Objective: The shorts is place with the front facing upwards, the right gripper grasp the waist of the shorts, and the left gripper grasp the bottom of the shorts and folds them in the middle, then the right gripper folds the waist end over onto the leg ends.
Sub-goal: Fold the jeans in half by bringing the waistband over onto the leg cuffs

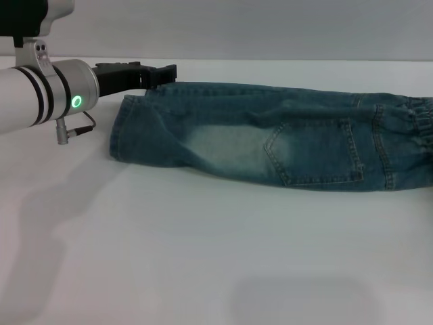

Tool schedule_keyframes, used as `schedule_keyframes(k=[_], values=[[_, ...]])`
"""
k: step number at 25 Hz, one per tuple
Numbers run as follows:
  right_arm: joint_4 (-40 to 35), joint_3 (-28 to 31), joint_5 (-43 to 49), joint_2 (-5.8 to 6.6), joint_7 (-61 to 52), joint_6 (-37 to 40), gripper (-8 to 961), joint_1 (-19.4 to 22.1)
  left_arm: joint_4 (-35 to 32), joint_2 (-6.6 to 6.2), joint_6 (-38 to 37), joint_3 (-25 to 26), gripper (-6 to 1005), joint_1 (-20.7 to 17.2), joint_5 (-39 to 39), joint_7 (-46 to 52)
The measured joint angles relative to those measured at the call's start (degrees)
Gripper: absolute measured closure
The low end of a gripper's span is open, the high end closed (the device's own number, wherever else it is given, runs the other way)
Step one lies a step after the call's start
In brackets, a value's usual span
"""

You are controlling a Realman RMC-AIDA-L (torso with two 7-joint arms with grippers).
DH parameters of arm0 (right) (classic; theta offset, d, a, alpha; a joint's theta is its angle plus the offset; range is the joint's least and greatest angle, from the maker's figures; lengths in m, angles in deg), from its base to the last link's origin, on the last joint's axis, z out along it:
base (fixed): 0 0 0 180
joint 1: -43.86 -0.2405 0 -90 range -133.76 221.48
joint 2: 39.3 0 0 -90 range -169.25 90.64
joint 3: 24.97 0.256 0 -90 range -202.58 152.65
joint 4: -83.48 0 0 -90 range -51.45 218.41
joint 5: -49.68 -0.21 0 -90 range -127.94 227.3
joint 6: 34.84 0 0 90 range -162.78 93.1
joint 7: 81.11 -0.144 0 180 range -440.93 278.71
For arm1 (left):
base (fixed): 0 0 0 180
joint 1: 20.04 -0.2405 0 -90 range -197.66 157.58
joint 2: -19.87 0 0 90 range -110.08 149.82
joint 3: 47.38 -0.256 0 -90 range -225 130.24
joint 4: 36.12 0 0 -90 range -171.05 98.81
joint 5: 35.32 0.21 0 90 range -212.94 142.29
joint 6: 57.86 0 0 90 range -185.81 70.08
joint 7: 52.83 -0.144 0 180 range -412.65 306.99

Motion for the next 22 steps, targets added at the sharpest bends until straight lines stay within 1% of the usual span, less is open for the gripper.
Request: schedule_keyframes(k=[8,13,16,18,21,22], values=[[-0.4,0.0,1.3,0.0,-0.4,0.8,264,-1.1,0.0,-0.04,0.4,0.0,231,0.0,0.0,-0.7],[-0.2,0.0,4.6,0.62,-3.6,2.3,266,-2.0,0.0,-0.04,0.7,0.0,231,-0.1,0.0,-0.7],[0.5,0.5,5.2,0.48,-4.3,1.2,267,-1.8,0.0,-0.04,0.8,0.0,231,-0.2,0.0,-0.7],[1.1,0.7,5.0,0.18,-4.1,0.5,359,-1.4,0.1,-0.04,0.9,0.0,231,-0.4,0.0,-0.7],[1.2,0.8,4.9,0.15,-3.9,0.4,497,-1.5,0.5,-0.04,0.9,0.0,231,-0.8,0.0,-0.7],[1.1,0.8,5.0,0.18,-3.9,0.4,519,-1.6,0.6,-0.04,0.9,0.0,232,-0.9,0.0,-0.7]])
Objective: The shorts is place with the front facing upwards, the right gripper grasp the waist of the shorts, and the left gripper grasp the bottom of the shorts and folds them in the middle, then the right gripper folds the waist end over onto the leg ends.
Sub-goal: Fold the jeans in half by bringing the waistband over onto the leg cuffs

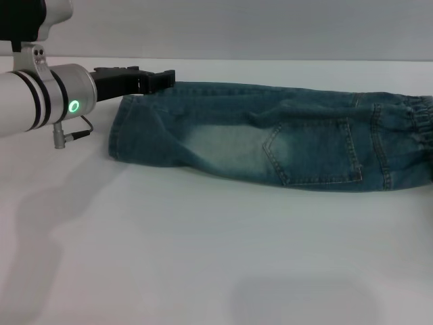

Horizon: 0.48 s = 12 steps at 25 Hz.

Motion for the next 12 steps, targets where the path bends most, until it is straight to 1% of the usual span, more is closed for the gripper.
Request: schedule_keyframes(k=[12], values=[[0.4,-0.2,0.3,0.07,0.5,-0.4,780,0.1,0.3,0.15,-0.2,-0.2,232,-0.5,0.0,0.0]])
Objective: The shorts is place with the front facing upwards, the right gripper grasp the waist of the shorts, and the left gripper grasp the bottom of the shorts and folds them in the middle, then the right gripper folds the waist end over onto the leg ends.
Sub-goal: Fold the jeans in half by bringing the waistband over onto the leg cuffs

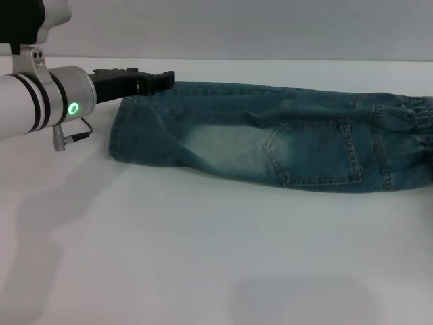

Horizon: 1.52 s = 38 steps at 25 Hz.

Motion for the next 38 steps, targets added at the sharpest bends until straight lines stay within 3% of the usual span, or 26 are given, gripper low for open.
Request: schedule_keyframes(k=[3,10,17,25,38], values=[[0.6,0.1,-0.2,-0.05,0.1,-2.7,847,0.1,0.1,0.03,-0.8,-1.1,232,-0.1,0.0,0.0],[4.6,0.0,-0.8,-0.14,-3.0,-11.5,854,-0.7,0.1,0.1,-4.8,-5.8,233,-0.5,-1.3,0.0],[7.9,-0.3,-0.9,-0.17,-7.9,-14.9,855,-4.7,-0.7,0.25,-12.5,-13.5,233,-1.2,-3.9,-0.1],[9.5,-1.6,-0.9,-0.17,-12.6,-15.5,856,-12.4,-3.2,0.32,-21.1,-21.3,233,-1.2,-6.0,0.3],[9.8,-11.4,-0.9,-0.17,-15.9,-12.1,857,-20.1,-7.7,0.57,-27.4,-30.5,234,1.0,-12.4,0.6]])
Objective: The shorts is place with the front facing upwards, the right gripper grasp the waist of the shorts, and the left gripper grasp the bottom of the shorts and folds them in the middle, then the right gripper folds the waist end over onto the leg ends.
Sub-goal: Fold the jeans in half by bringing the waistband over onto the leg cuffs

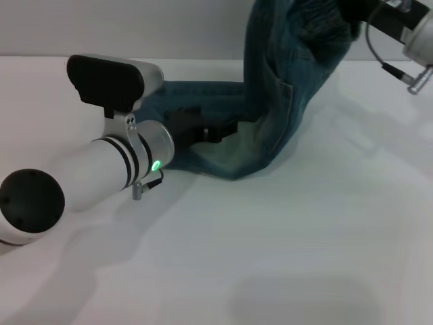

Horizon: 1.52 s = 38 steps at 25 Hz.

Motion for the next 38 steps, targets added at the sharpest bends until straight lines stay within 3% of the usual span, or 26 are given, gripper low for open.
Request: schedule_keyframes(k=[14,24,29,38], values=[[2.1,-11.6,-6.9,-0.23,-0.2,8.3,858,-3.8,-0.5,0.19,-3.4,-9.2,233,4.3,-4.9,0.1],[2.2,-16.1,-10.3,-0.27,0.2,10.0,859,-3.1,-0.4,0.29,-4.1,-13.0,232,6.0,-6.3,0.2],[2.3,-16.2,-10.4,-0.32,0.2,10.0,859,-2.2,1.2,-0.4,-3.9,-11.7,231,3.6,-6.0,-0.1],[2.4,-15.9,-10.4,-0.16,0.3,10.0,859,-1.2,3.7,-0.66,-3.2,-4.0,231,-3.7,-3.2,-1.3]])
